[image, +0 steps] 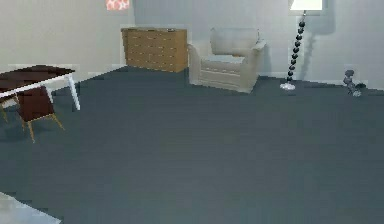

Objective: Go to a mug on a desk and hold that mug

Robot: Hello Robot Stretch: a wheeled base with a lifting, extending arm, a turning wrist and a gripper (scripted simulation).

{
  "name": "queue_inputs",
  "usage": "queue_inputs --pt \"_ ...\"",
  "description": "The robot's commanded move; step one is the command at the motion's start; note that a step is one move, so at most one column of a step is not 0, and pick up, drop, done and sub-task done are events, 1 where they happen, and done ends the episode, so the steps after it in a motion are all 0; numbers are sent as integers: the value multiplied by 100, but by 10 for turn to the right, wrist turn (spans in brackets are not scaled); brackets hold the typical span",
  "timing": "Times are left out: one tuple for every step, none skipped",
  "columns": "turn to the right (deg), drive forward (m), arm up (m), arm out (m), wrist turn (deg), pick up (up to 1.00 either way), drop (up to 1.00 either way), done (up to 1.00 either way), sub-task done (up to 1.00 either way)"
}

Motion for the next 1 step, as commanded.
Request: queue_inputs --pt "0 15 0 0 0 0 0 0 0"
